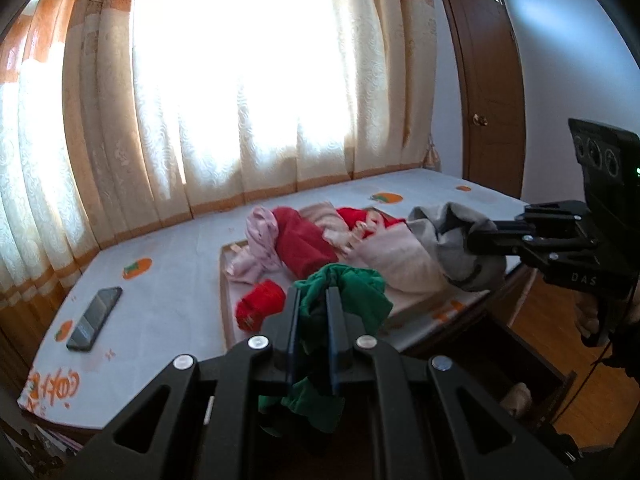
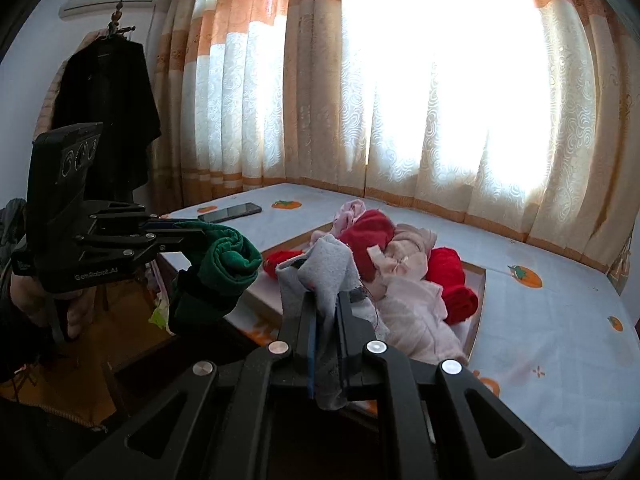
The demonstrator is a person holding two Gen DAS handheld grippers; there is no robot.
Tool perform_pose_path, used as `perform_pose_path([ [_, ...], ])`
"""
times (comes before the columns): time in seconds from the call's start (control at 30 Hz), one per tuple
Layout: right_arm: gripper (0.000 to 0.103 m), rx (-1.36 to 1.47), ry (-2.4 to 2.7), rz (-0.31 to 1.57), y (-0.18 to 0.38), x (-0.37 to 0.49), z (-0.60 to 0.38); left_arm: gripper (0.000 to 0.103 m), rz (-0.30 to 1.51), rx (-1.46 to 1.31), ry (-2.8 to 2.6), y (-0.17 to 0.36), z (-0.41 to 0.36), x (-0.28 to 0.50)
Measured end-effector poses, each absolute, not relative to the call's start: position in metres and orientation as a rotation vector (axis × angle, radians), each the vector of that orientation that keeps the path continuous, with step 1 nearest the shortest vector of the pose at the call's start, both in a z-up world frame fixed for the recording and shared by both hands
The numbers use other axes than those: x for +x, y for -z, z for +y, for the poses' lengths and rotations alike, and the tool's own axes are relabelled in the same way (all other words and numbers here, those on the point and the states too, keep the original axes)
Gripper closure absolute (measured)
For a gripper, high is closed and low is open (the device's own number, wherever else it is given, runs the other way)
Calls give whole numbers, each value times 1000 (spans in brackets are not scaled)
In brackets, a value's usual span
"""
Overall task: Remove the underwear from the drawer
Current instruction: 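Carry both socks over the tray and open both grippers to drop them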
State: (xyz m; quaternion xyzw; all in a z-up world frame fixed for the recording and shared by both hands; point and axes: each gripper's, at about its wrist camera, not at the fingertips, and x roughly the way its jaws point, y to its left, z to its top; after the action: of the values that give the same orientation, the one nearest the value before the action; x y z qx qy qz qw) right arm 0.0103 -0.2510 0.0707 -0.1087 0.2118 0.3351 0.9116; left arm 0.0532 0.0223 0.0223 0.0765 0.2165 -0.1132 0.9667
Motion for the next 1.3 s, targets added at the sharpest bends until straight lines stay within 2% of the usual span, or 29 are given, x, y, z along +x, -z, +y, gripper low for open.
perform_pose_path([
  [0.4,94,-194,-663,455,-69,54,-231,94,404,169,200,-44,29,104],
  [0.9,94,-224,-651,580,-27,90,-208,94,545,240,213,4,12,155],
  [1.23,94,-240,-643,626,-11,104,-197,94,571,288,233,14,8,178],
  [1.3,93,-242,-645,640,-8,106,-195,91,574,287,237,17,7,178],
])
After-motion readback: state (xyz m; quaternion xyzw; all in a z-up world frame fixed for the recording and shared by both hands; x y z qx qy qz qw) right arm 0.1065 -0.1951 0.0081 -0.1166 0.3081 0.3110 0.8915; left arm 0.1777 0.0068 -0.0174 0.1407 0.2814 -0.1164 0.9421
